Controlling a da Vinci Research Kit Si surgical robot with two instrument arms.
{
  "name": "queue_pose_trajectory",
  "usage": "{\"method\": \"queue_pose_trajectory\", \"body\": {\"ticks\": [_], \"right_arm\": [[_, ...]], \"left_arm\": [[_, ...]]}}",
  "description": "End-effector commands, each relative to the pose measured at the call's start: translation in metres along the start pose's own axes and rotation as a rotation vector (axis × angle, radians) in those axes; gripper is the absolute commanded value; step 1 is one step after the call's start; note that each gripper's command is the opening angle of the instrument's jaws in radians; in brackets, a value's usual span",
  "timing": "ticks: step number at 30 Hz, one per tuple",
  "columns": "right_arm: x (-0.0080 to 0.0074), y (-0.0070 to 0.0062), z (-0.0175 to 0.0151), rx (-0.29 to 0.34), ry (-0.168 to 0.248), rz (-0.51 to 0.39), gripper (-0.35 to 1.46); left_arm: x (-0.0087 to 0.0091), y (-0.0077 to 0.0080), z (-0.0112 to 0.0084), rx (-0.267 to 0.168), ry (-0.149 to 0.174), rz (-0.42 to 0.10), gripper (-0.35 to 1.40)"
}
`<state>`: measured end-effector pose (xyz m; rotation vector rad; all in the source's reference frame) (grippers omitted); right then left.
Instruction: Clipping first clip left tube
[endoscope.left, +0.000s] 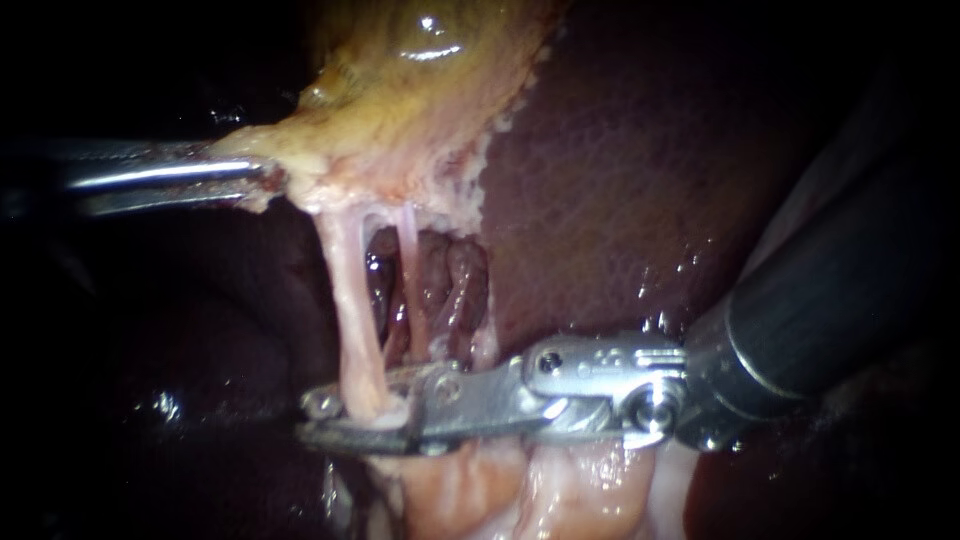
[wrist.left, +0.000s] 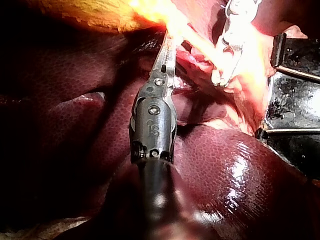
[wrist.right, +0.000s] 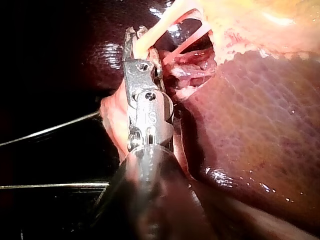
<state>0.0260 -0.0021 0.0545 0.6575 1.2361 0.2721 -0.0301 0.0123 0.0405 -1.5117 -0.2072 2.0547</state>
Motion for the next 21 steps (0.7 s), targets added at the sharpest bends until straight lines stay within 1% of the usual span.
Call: {"method": "queue_pose_trajectory", "body": {"ticks": [1, 4, 8, 10, 15, 21], "right_arm": [[0.0, 0.0, 0.0, 0.0, 0.0, 0.0, -0.21], [-0.0001, -0.0001, -0.0002, 0.001, 0.0, -0.001, -0.35], [-0.0001, -0.0001, -0.0003, -0.002, 0.0, 0.023, -0.35], [-0.0001, 0.0, -0.0004, 0.008, 0.0, 0.029, -0.35], [-0.0004, 0.0003, -0.0005, 0.005, -0.03, 0.03, -0.35], [-0.0007, 0.0006, -0.0006, 0.009, -0.03, 0.029, -0.35]], "left_arm": [[0.0001, 0.0, 0.0, 0.0, 0.0, 0.0, -0.35], [0.0001, 0.0, 0.0, 0.0, 0.0, 0.0, -0.35], [0.0001, 0.0, 0.0, 0.0, 0.0, 0.0, -0.35], [0.0001, 0.0, -0.0001, 0.0, 0.0, 0.0, -0.35], [0.0001, 0.0, -0.0001, 0.0, 0.0, 0.0, -0.35], [0.0, 0.0, -0.0001, 0.0, 0.0, 0.0, -0.35]]}}
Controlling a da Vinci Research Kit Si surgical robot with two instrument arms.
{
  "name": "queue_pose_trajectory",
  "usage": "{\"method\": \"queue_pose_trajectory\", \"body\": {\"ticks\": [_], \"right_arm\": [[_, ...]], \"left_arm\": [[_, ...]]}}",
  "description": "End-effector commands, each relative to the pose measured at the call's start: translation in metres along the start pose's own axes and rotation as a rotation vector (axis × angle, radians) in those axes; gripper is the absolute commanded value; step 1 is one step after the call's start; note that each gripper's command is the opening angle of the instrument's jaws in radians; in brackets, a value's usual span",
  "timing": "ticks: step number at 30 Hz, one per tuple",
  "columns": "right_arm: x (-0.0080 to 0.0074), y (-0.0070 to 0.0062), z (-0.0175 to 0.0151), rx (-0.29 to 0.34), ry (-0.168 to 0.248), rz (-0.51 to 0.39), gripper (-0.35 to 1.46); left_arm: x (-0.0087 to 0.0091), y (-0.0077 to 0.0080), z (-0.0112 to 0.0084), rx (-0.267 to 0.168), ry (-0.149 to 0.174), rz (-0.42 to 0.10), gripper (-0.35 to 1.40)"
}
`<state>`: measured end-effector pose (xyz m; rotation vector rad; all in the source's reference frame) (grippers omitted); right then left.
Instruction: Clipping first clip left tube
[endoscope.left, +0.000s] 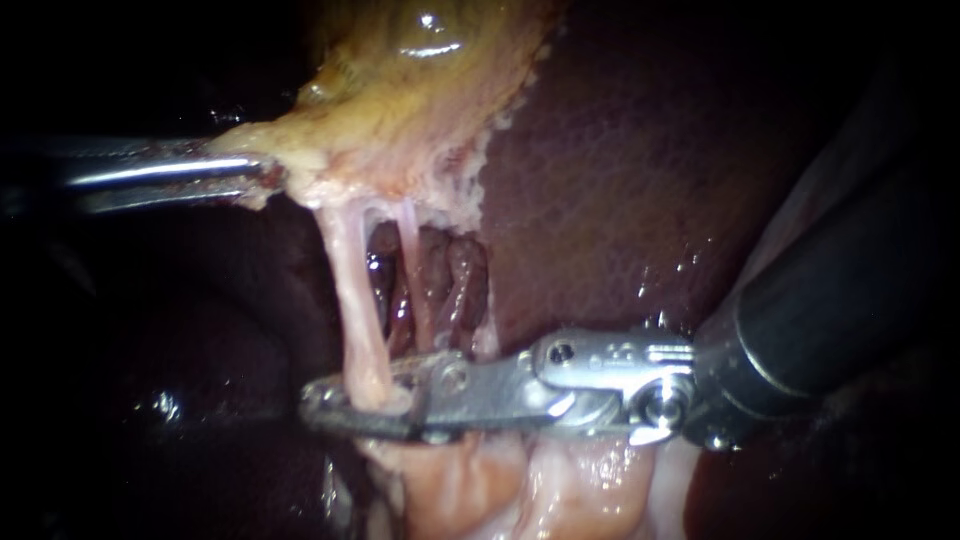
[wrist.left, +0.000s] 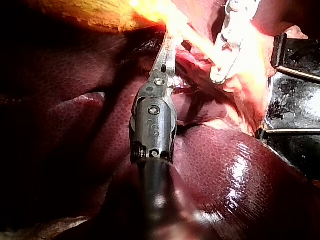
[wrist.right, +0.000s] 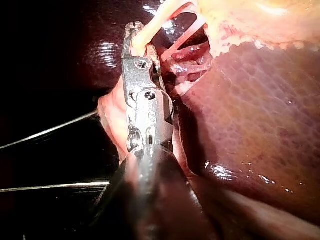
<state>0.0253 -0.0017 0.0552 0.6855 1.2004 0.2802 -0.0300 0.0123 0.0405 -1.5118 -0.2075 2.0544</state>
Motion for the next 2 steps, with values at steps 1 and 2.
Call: {"method": "queue_pose_trajectory", "body": {"ticks": [1, 2], "right_arm": [[-0.0001, 0.0, 0.0001, 0.0, 0.0, 0.0, -0.35], [-0.0001, 0.0, 0.0001, 0.0, 0.0, 0.0, -0.35]], "left_arm": [[0.0, -0.0001, 0.0, 0.0, 0.0, 0.0, -0.35], [-0.0001, -0.0001, 0.0, -0.001, 0.0, 0.0, -0.35]]}}
